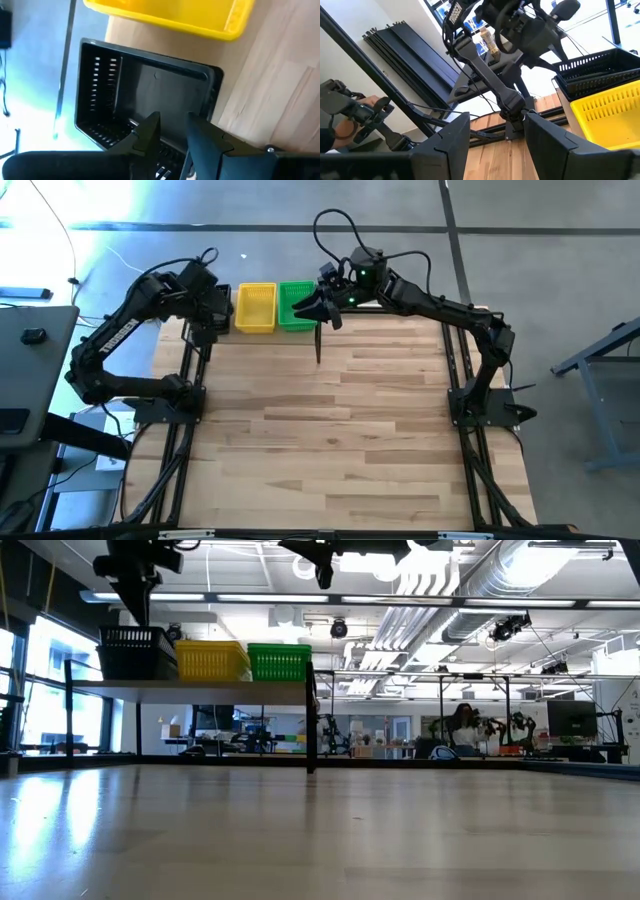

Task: Stack baskets on shelf by color
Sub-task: Stack the black bin on top of the black bin, then return to Home Position

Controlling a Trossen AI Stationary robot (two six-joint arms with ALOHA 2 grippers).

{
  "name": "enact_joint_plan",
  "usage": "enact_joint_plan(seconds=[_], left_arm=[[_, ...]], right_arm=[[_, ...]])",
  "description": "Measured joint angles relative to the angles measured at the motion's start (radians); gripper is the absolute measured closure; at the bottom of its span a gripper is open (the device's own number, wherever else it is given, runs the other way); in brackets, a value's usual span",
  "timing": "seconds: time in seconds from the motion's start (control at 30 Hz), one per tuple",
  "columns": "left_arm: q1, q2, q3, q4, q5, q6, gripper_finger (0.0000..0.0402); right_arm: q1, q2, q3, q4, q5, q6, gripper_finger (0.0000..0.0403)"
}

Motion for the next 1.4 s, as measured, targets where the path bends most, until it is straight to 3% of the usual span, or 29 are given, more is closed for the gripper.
enact_joint_plan(seconds=[0.33,0.53,0.63,0.73,0.97,1.1,1.4], left_arm=[[0.0,0.098,0.0,-0.062,-0.004,-0.03,0.0316],[0.0,0.11,0.005,-0.046,-0.142,-0.034,0.0316],[0.0,0.103,0.035,-0.042,-0.154,-0.035,0.0316],[0.0,0.087,0.077,-0.041,-0.079,-0.067,0.0316],[-0.033,0.02,0.101,0.029,0.279,-0.266,0.0316],[-0.11,-0.041,0.07,0.098,0.327,-0.325,0.0316],[-0.327,-0.242,-0.176,0.354,0.348,-0.462,0.0316]], right_arm=[[0.002,0.0,0.0,0.0,0.0,0.011,0.0233],[0.002,0.0,0.0,0.0,0.0,0.011,0.0233],[0.002,0.0,0.0,0.0,0.001,0.011,0.0233],[0.002,0.0,0.0,0.0,0.001,0.011,0.0233],[0.028,0.0,0.0,0.0,0.004,0.01,0.0233],[0.058,0.0,0.0,0.0,0.035,0.008,0.0233],[0.13,0.0,0.0,-0.007,0.164,0.018,0.0233]])
